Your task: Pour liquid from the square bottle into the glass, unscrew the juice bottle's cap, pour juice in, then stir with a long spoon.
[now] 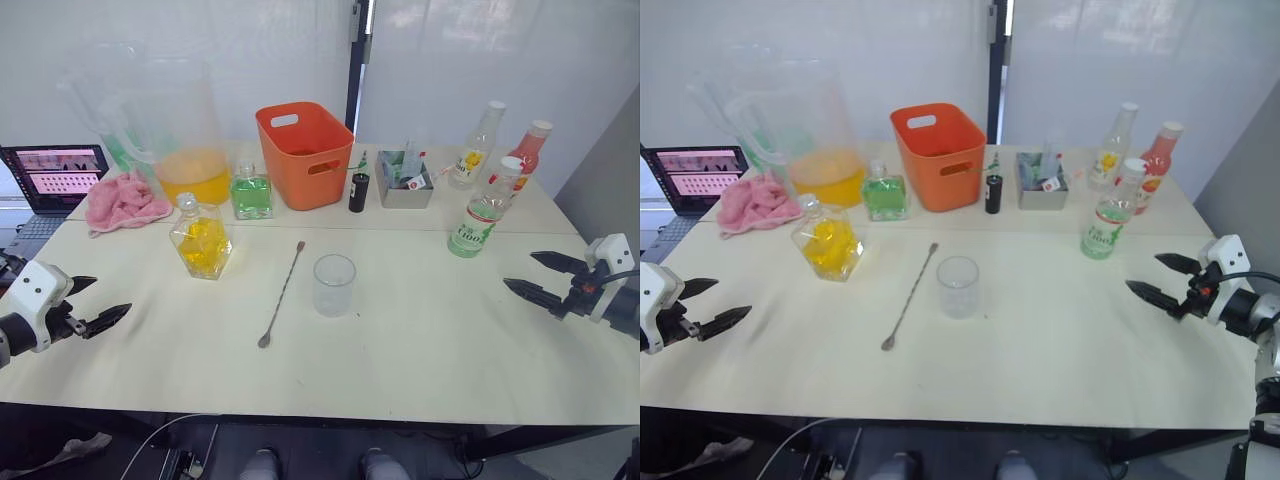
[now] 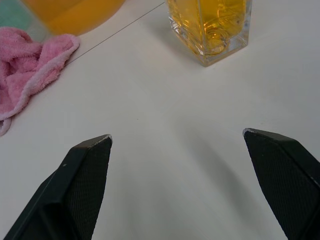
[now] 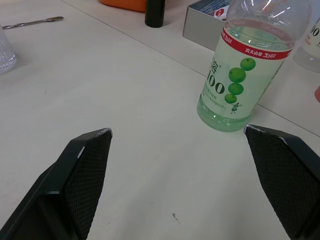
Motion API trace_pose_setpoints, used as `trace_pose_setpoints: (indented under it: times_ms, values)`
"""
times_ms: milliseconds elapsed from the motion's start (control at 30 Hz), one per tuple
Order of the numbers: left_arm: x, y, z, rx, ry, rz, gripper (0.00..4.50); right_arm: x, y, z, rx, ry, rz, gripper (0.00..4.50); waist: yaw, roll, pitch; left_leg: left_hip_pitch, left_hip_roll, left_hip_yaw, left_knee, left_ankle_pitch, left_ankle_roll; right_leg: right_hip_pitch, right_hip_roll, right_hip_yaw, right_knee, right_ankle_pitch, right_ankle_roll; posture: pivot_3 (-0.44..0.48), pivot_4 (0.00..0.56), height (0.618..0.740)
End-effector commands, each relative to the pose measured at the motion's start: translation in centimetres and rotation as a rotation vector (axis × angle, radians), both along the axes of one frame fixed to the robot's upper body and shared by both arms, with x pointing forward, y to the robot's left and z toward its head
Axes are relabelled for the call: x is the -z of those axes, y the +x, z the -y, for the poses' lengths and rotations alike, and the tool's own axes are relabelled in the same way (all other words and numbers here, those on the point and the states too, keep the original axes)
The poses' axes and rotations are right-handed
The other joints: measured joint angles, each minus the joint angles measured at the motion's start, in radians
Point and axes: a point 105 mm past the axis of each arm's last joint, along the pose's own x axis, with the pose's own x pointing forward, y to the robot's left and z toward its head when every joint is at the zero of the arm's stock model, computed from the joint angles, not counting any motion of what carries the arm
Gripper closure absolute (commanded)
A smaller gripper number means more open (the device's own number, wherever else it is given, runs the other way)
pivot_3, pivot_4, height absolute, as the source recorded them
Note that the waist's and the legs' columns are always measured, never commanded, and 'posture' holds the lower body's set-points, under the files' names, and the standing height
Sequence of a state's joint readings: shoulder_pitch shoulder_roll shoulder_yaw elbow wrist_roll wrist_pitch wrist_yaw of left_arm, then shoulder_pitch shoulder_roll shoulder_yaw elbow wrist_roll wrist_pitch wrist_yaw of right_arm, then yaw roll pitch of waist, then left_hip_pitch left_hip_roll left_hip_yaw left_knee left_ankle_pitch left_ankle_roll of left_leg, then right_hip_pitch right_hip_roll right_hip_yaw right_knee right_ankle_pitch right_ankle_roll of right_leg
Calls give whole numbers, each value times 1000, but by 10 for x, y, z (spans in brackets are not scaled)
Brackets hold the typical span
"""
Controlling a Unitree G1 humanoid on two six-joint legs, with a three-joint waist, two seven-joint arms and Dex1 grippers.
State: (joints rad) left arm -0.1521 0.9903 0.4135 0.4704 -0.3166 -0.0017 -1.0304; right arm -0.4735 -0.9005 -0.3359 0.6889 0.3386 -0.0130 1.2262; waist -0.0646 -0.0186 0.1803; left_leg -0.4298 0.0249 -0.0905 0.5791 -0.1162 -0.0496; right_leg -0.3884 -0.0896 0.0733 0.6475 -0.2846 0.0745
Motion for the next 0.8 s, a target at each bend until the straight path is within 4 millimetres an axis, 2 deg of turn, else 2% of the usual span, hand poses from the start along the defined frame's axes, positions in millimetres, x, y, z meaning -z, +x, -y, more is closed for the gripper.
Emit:
trace_pose_setpoints:
  times_ms: [33, 133, 267, 467, 567, 633, 800]
  values:
    - [-22, 4, 10, 33, 3, 77, 55, -18, -2, -1, -2, 12, 80, 0, 0, 0, 0, 0, 0, 0, 0, 0, 0, 0, 0, 0, 0, 0, 0, 0, 150, 740]
    - [-38, 10, 30, 101, -24, 105, 55, -20, -5, -9, -21, 27, 87, 0, 5, 0, 0, 0, 0, 0, 0, 0, 0, 0, 0, 0, 0, 0, 0, 0, 150, 740]
    - [-49, 7, 53, 204, -110, 97, 55, -26, -9, -27, -71, 53, 95, 0, 11, 0, 0, 0, 0, 0, 1, 0, 0, 1, 0, 0, 0, 0, 0, 0, 150, 740]
    - [-57, -1, 82, 320, -196, 68, 55, -28, -24, -67, -189, 94, 65, 0, 10, 0, 0, 0, 2, 0, 1, 0, 0, 1, 1, 0, 0, 0, 0, 0, 150, 740]
    - [-60, -2, 93, 322, -224, 82, 55, -33, -30, -88, -253, 120, 61, 0, 12, 0, 0, 0, 3, 1, 1, 0, 0, 1, 2, 0, 0, 0, 0, 0, 150, 740]
    - [-62, 1, 94, 265, -280, 142, 55, -40, -38, -103, -324, 145, 52, 0, 16, 0, 0, 0, 3, 1, 2, 0, 0, 1, 2, 0, 0, 0, 0, 0, 150, 740]
    - [-50, -11, 98, 165, -327, 208, 55, -50, -45, -128, -472, 140, 24, 0, 19, -1, 0, 0, 5, 2, 3, 0, 0, 1, 3, 1, 0, 1, -1, 0, 150, 740]
